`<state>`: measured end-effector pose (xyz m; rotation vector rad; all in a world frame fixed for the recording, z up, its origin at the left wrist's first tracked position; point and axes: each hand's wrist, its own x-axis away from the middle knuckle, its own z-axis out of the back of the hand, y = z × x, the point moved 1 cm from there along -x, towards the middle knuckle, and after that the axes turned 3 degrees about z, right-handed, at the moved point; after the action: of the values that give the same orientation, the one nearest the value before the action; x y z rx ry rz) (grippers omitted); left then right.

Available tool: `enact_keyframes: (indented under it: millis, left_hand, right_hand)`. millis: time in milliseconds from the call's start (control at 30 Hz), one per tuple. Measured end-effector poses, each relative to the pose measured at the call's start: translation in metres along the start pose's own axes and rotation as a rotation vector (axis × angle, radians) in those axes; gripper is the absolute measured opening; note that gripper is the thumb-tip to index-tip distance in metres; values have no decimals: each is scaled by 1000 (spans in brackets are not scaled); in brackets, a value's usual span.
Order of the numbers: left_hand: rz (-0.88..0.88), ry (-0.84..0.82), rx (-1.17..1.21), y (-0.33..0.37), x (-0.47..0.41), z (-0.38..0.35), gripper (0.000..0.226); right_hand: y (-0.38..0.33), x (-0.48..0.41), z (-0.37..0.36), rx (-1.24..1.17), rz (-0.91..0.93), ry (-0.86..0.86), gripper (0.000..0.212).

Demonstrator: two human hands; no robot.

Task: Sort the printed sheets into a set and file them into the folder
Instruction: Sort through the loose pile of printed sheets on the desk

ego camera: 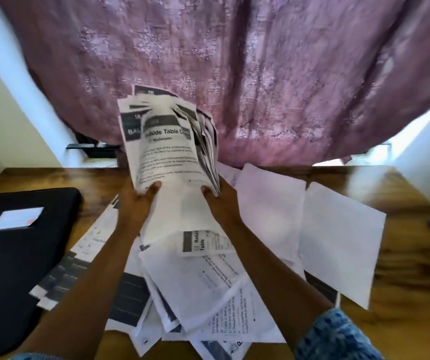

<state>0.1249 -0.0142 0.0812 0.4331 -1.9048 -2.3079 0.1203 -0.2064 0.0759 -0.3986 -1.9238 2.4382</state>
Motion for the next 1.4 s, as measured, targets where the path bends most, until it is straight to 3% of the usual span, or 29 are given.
enact_keyframes:
  millis: [167, 333, 400, 467, 600, 700, 767, 833, 900, 967, 1000, 1067, 1133, 1267, 1400]
  left_hand:
    - [-172, -92, 137, 46, 4, -47, 37]
    - [39, -383, 169, 52, 36, -130, 14]
    - [57, -509, -38, 26, 54, -163, 40]
    - [-90, -662, -447, -1, 77, -193, 72]
    - [-224, -806, -981, -35, 120, -230, 113]
    - [-260, -720, -998, -48, 126, -236, 117]
    - [-273, -623, -910, -50, 127, -236, 95]
    - [-258, -597, -814, -46, 127, -234, 70]
    - [-218, -556, -703, -35, 121, -226, 49]
    - [-208, -493, -664, -20, 110, -215, 44]
    - [-211, -455, -664, -13, 103, -209, 45]
    - [-220, -364, -656, 1, 90, -196, 41]
    - [-153, -270, -627, 14, 80, -182, 33]
    - [69, -148, -431, 27, 75, -160, 33]
    - [190, 24, -170, 32, 78, -145, 34]
  right_hand:
    - [-31, -25, 80, 38, -7, 84, 29]
    - [-19, -29, 218, 127, -145, 141, 28]
    - [6, -19, 279, 26, -261, 179, 24]
    - [33, -6, 330, 16, -398, 230, 21]
    - [95, 15, 405, 36, -555, 265, 38]
    - [142, 28, 449, 202, -664, 243, 43]
    - [162, 30, 464, 453, -671, 190, 48]
    - [172, 26, 464, 894, -562, 162, 71]
    - [156, 26, 432, 1143, -299, 202, 90]
    - [128, 32, 378, 1071, -11, 91, 85]
    - [116, 37, 348, 981, 70, -71, 82]
    - [109, 50, 291, 979, 122, -482, 86]
    - [123, 53, 259, 1053, 102, -710, 100]
    - [136, 40, 243, 1014, 20, -720, 113]
    - [132, 30, 245, 1000, 76, -621, 96]
